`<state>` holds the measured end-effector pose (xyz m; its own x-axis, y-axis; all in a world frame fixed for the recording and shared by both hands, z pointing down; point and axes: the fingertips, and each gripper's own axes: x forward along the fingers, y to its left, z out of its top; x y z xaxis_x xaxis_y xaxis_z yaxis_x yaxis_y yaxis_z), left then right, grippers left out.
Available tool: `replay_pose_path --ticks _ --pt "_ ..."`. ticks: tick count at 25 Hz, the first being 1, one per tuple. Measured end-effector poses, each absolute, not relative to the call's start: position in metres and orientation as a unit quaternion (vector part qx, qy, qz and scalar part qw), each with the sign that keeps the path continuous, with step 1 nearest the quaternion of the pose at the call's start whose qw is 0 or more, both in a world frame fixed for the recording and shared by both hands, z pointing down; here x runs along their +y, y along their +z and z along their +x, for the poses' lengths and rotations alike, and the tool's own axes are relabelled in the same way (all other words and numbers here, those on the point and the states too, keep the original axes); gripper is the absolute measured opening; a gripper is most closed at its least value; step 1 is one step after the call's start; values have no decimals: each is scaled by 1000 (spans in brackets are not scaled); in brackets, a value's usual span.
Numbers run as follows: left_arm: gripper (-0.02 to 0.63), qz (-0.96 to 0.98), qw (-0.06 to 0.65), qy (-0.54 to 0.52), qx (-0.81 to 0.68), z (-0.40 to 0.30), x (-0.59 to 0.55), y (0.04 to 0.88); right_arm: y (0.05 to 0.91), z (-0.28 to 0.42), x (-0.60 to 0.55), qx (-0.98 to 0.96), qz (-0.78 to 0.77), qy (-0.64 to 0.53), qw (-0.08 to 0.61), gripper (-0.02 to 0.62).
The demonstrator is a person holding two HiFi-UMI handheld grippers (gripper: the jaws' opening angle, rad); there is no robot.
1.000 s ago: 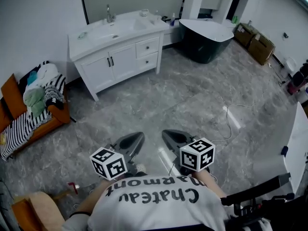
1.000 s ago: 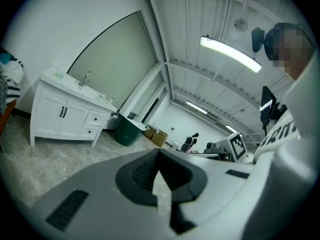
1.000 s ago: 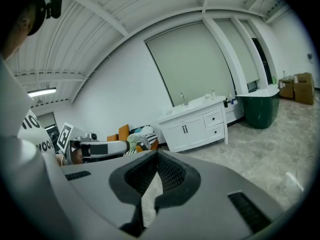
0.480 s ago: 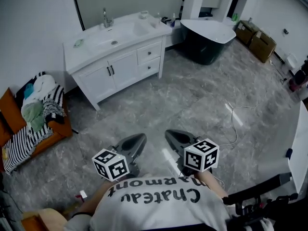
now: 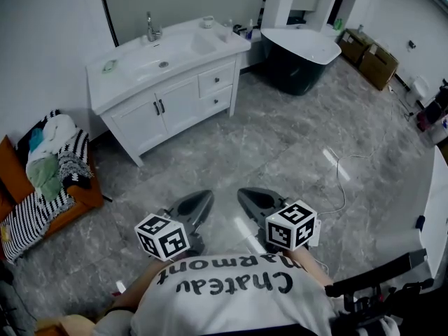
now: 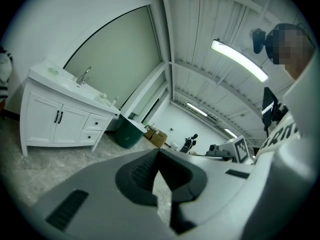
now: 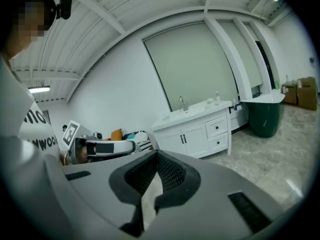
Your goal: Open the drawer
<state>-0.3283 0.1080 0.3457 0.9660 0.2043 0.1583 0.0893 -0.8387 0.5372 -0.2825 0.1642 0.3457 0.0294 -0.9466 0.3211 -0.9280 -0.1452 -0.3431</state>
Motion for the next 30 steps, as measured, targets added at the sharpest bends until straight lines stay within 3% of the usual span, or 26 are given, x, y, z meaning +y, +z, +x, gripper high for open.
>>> replay_pose_path --ticks 17,30 --pt "8 954 268 104 89 -278 97 341 346 -227 161 618 -744 -253 18 11" --pt "8 953 286 95 21 -166 62 338 338 -102 121 665 -704 -250 -5 11"
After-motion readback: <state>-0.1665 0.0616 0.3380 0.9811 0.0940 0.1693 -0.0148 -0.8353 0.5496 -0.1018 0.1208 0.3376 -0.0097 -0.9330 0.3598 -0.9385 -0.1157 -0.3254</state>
